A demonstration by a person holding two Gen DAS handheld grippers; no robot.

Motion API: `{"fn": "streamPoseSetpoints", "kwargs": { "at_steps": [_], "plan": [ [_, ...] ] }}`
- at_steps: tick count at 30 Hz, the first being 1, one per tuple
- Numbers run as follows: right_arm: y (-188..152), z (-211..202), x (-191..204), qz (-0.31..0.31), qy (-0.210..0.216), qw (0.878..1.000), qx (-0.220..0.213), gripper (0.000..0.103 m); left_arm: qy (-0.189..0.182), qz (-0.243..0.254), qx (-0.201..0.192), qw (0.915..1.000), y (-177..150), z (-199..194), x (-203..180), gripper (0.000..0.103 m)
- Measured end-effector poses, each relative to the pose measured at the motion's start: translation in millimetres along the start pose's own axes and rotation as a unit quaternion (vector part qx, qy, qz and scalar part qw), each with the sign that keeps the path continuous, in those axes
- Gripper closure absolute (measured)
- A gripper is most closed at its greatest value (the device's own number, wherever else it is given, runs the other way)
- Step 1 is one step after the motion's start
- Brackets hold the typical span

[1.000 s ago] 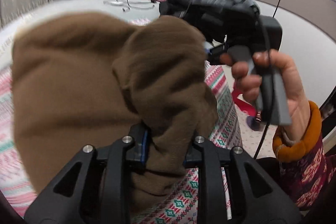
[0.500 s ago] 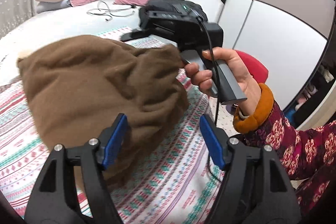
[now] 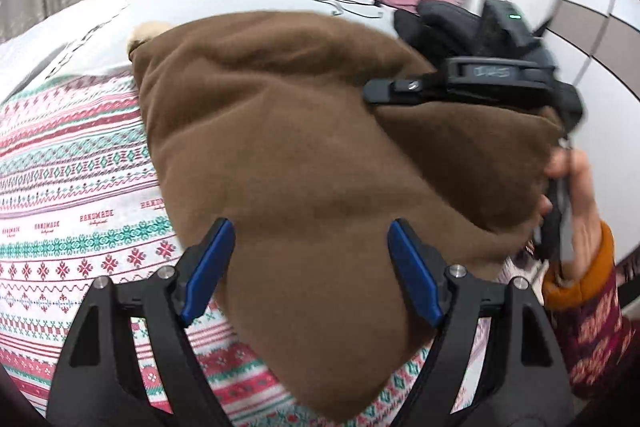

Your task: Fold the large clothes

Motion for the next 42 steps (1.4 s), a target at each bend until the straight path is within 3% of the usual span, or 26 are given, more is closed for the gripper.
{"fn": "streamPoseSetpoints", "kwargs": {
  "at_steps": [2,7,11,13,15,17,19,20,23,26,29,31,32,35,38,42],
  "plan": [
    [5,-7,14,0.004,0.031,0.999,-0.023,0.081,0.001,-0.005,-0.006,1.0,7,1,0,0.023],
    [19,-61,38,-0.017,0.089,0.991,-0.095,0.084,-0.034,0.013,-0.051,0.998,30,-14,-23,0.023],
    [29,-94,-3,0.042,0.122,0.983,-0.128,0.084,-0.06,0.032,-0.048,0.9965,30,-9,-42,0.023],
    [28,-95,-39,0.082,0.104,0.983,-0.128,0.084,-0.066,0.038,-0.033,0.9966,25,3,-50,0.023],
    [21,-80,-78,0.11,0.055,0.987,-0.1,0.078,-0.057,0.053,-0.019,0.9968,16,20,-56,0.021],
    [9,-59,-110,0.139,-0.003,0.989,-0.049,0.057,-0.04,0.072,-0.014,0.9965,12,30,-60,0.017],
    [5,-50,-121,0.151,-0.022,0.988,-0.02,0.045,-0.028,0.082,-0.013,0.9962,11,30,-63,0.016],
    [5,-55,-121,0.152,-0.021,0.988,-0.023,0.045,-0.028,0.08,-0.01,0.9963,12,27,-64,0.016],
    [11,-89,-115,0.136,-0.039,0.988,-0.069,0.043,-0.033,0.073,-0.003,0.9968,20,18,-59,0.016],
    [23,-129,-110,0.134,-0.085,0.979,-0.13,0.043,-0.011,0.093,-0.018,0.9955,40,13,-50,0.016],
    [34,-167,-71,0.085,-0.117,0.973,-0.181,0.042,0.005,0.106,-0.022,0.9941,66,22,-43,0.016],
    [39,-180,-34,0.044,-0.114,0.973,-0.195,0.038,0.026,0.127,-0.026,0.9912,87,35,-39,0.016],
    [48,-175,-14,0.026,-0.103,0.975,-0.198,0.032,0.032,0.128,-0.025,0.991,93,41,-37,0.016],
    [72,-135,32,-0.005,-0.051,0.98,-0.191,0.03,0.023,0.108,-0.026,0.9936,111,59,-30,0.016],
    [81,-79,43,-0.025,-0.022,0.983,-0.178,0.03,0.015,0.105,-0.036,0.9937,118,68,-26,0.016],
    [67,-45,0,-0.025,-0.098,0.984,-0.148,0.03,0.019,0.123,-0.023,0.992,120,89,-21,0.016]
  ]
}}
Point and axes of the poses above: each gripper's, at about its wrist camera, not at the fingertips, and z roughly the way its jaws point, x to its left, y to its top, the point moved 6 cm from there along z, roughly the way its jaws point, and after that the axes turned 10 degrees about -y, right-handed, at the moved point
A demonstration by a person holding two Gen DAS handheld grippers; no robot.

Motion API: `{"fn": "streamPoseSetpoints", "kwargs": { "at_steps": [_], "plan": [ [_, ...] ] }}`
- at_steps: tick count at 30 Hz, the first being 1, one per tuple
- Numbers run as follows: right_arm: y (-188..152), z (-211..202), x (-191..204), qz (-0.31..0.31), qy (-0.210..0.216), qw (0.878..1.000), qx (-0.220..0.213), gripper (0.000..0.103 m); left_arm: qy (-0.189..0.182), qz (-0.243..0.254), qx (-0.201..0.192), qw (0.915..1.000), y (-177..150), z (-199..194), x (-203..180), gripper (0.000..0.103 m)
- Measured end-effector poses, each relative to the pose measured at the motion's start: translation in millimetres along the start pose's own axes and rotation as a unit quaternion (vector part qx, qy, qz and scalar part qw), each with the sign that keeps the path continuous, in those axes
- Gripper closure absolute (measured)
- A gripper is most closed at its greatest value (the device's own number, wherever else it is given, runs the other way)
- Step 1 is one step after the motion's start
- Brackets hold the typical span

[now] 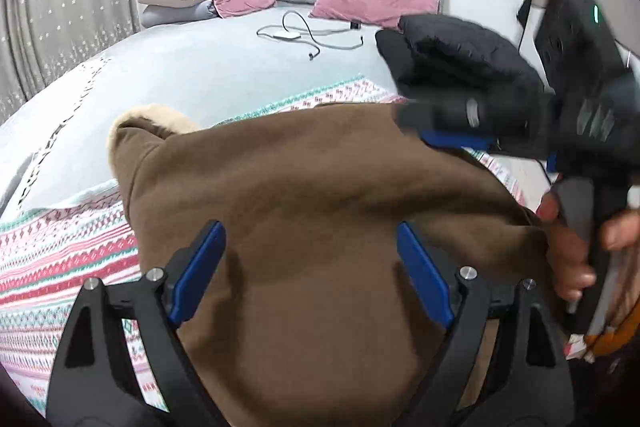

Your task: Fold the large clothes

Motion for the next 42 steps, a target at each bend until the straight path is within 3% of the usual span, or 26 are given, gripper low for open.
{"fn": "streamPoseSetpoints", "kwargs": {
  "at_steps": [3,5,8,12,15,17,20,24,27,31,33,35,42],
  "plan": [
    [-22,10,-52,0.021,-0.024,0.999,-0.007,0.03,0.015,0.008,0.013,0.9998,1,20,9,0.016],
    [-36,11,-92,0.053,-0.07,0.996,-0.007,0.028,0.027,0.019,0.01,0.9994,8,31,13,0.016],
    [-49,24,-121,0.141,0.003,0.99,0.027,0.024,0.083,0.026,0.007,0.9962,23,41,29,0.016],
    [-45,26,-117,0.122,-0.025,0.992,0.033,0.022,0.135,-0.021,0.014,0.9905,36,53,82,0.006],
    [-39,37,-113,0.107,-0.063,0.991,0.046,0.02,0.095,-0.103,0.029,0.9897,32,56,111,0.001],
    [-35,43,-117,0.115,-0.082,0.988,0.061,0.012,0.092,-0.118,0.021,0.9885,29,45,109,0.001],
    [-36,41,-121,0.139,-0.089,0.983,0.087,0.012,0.079,-0.135,0.022,0.9875,20,21,98,0.001],
    [-35,10,-117,0.157,-0.103,0.978,0.086,0.011,0.027,-0.154,0.023,0.9875,3,-4,74,0.001],
    [-28,-10,-100,0.125,-0.09,0.985,0.076,0.011,0.019,-0.174,0.022,0.9842,-16,-22,58,0.001],
    [-34,-4,-92,0.088,-0.085,0.987,0.102,0.011,-0.003,-0.213,0.042,0.9762,-45,-26,45,0.001],
    [-46,10,-103,0.096,-0.096,0.982,0.131,0.01,-0.004,-0.227,0.058,0.9722,-60,-20,42,0.001],
    [-55,22,-115,0.119,-0.081,0.978,0.149,0.009,0.005,-0.23,0.071,0.9706,-72,-11,43,0.001],
    [-69,41,-142,0.159,-0.003,0.972,0.174,0.002,-0.008,-0.276,0.041,0.9603,-89,-3,41,0.0]
  ]
}}
Point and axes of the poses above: each gripper's, at about its wrist camera, not at the fingertips, and z roughly the way its jaws point, x to its left, y to its top, the point moved 6 cm from there along z, roughly the way its jaws point, and after that the axes turned 10 degrees about -y, right-handed, at the moved point
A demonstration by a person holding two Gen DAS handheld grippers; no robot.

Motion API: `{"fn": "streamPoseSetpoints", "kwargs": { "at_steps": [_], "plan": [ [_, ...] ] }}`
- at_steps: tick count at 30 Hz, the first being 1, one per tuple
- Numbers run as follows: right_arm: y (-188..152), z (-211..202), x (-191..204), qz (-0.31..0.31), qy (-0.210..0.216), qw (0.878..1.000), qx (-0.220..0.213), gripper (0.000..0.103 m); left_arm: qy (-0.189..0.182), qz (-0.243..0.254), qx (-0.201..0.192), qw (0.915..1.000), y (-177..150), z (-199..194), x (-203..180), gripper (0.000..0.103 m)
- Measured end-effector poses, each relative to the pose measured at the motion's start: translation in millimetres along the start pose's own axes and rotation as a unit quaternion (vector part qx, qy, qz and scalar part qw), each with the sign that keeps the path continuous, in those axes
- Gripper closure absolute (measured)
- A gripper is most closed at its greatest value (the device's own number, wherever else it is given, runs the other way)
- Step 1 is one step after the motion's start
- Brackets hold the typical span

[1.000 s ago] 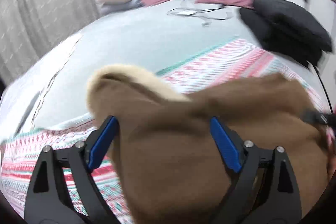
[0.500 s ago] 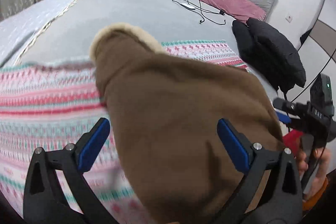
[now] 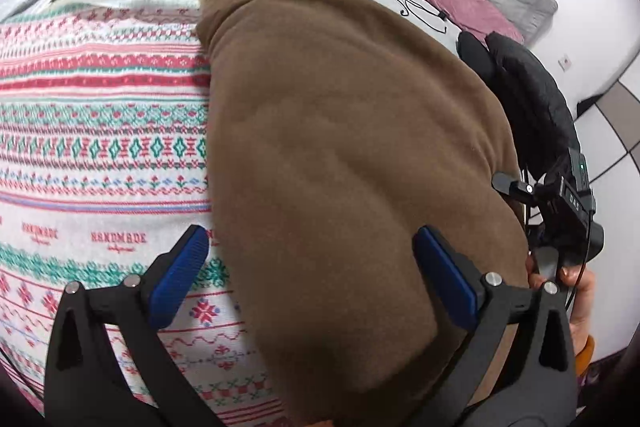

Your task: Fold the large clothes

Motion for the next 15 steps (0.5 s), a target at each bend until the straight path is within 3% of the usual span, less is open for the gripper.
{"fn": "streamPoseSetpoints", "kwargs": {
  "at_steps": [15],
  "plan": [
    [2,13,14,-0.071,0.023,0.995,0.066,0.0,-0.085,-0.099,0.032,0.9909,-18,8,21,0.0]
  ]
}}
Point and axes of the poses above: each gripper's, at about its wrist camera, not at the fingertips, and z roughly the way its jaws point, x to its left, y to its top, the point moved 6 cm from there along z, roughly the way its jaws point, and after that the axes turned 10 degrees about -y, right-handed, at the moved point
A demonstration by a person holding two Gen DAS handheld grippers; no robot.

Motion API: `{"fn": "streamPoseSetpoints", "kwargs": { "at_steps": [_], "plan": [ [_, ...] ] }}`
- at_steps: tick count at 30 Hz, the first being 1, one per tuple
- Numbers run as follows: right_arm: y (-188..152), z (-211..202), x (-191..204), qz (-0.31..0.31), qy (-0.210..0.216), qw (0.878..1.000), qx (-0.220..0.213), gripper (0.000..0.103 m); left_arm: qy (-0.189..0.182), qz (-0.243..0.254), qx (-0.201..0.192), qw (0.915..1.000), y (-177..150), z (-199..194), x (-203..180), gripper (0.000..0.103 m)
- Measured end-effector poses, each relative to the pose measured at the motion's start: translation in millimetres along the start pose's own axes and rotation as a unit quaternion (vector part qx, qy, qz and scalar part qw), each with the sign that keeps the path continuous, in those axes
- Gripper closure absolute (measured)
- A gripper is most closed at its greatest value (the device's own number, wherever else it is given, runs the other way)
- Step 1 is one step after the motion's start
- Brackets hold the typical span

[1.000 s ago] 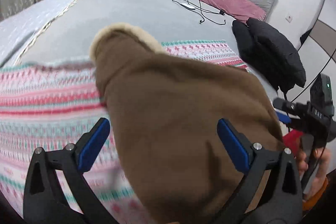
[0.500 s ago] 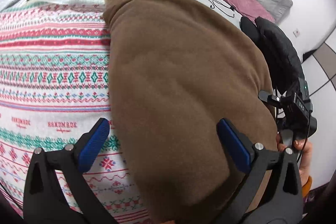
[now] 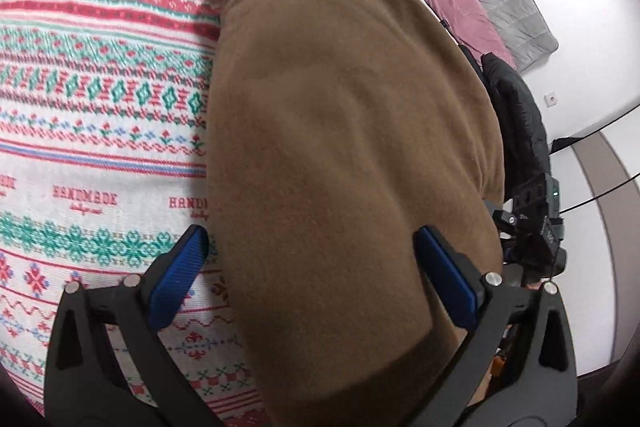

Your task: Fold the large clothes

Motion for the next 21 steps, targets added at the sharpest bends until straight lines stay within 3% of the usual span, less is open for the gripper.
{"fn": "streamPoseSetpoints", "kwargs": {
  "at_steps": [1,5,6,8,11,16,21],
  "plan": [
    [0,3,0,-0.004,0.002,1.0,0.004,0.0,-0.007,-0.003,0.003,1.0,0,1,0,0.0],
    [3,11,11,-0.02,0.021,0.999,0.02,0.004,-0.034,0.009,0.0,0.9994,-5,3,-7,0.018],
    [3,13,14,-0.023,0.031,0.999,0.022,0.01,-0.032,0.019,-0.008,0.9993,-6,0,-10,0.021],
    [0,13,24,-0.019,0.073,0.997,0.025,0.039,-0.042,0.027,-0.022,0.9985,-8,-7,-14,0.037],
    [0,4,35,-0.025,0.101,0.995,0.008,0.057,-0.063,0.042,-0.036,0.9965,-10,-25,-22,0.051],
    [3,-28,90,-0.059,0.161,0.985,-0.037,0.07,-0.075,0.055,-0.055,0.9941,-2,-66,-30,0.057],
    [5,-25,187,-0.14,0.169,0.975,-0.038,0.07,-0.053,0.072,-0.105,0.9904,21,-148,-17,0.058]
  ]
}}
Point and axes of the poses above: each gripper's, at about its wrist camera, not at the fingertips, and z roughly the way its jaws point, x to its left, y to its top, the point moved 6 cm from there along z, roughly the way its jaws point, and after that the axes turned 10 degrees about -y, right-handed, at the moved point
